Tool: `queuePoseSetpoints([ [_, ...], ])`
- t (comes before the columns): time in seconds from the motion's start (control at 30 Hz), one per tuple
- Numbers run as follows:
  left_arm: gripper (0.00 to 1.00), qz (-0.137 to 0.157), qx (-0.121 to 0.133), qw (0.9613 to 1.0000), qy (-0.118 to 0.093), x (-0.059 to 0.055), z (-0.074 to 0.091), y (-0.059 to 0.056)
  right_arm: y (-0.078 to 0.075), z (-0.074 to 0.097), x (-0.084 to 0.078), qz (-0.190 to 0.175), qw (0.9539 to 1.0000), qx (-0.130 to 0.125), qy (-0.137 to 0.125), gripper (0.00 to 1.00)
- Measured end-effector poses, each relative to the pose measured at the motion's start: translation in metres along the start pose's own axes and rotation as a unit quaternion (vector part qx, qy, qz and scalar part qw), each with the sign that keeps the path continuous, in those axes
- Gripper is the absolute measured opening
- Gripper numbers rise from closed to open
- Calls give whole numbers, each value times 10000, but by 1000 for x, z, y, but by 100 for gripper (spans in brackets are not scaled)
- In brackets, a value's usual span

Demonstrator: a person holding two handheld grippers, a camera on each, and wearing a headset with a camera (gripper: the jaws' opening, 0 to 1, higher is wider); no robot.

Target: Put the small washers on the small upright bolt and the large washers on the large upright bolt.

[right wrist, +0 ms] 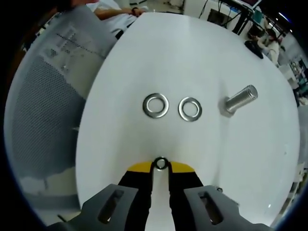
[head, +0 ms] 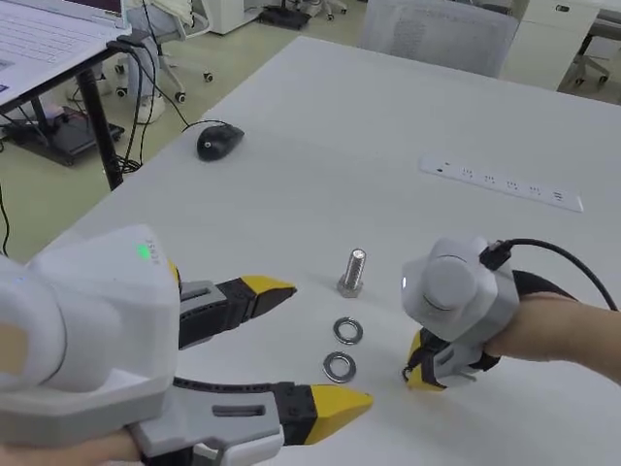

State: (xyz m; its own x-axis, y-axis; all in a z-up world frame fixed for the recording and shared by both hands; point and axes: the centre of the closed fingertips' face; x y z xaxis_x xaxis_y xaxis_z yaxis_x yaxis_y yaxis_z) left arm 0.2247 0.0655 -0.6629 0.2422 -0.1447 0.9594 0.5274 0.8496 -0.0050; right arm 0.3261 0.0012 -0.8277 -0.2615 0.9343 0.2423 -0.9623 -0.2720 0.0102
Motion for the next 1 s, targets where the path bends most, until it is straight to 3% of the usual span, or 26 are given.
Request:
queuePoseSetpoints([
  [0.23,63,1,-21,10000,14,0,-2,-1,-1,11,-9,-74,10000,30,18,12],
  [0.7,63,-27,-180,9998,1,2,-14,-6,-40,69,-56,-582,9971,-476,81,12],
  [1.0,63,-38,-197,9998,-22,3,-16,-7,-54,82,-45,-614,9958,-686,-24,12],
])
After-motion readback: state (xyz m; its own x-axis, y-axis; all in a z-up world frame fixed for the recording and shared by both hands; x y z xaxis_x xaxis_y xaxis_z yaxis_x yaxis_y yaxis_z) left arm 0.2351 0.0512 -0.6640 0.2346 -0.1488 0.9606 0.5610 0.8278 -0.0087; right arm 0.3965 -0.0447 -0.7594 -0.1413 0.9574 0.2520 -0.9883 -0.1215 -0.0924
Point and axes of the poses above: the centre of the closed fingertips' face, and the gripper's own axes: z roughly backward along the fingers, y roughly to its left, x roughly out of its top, and after that the axes turned 7 degrees about -z, right-handed
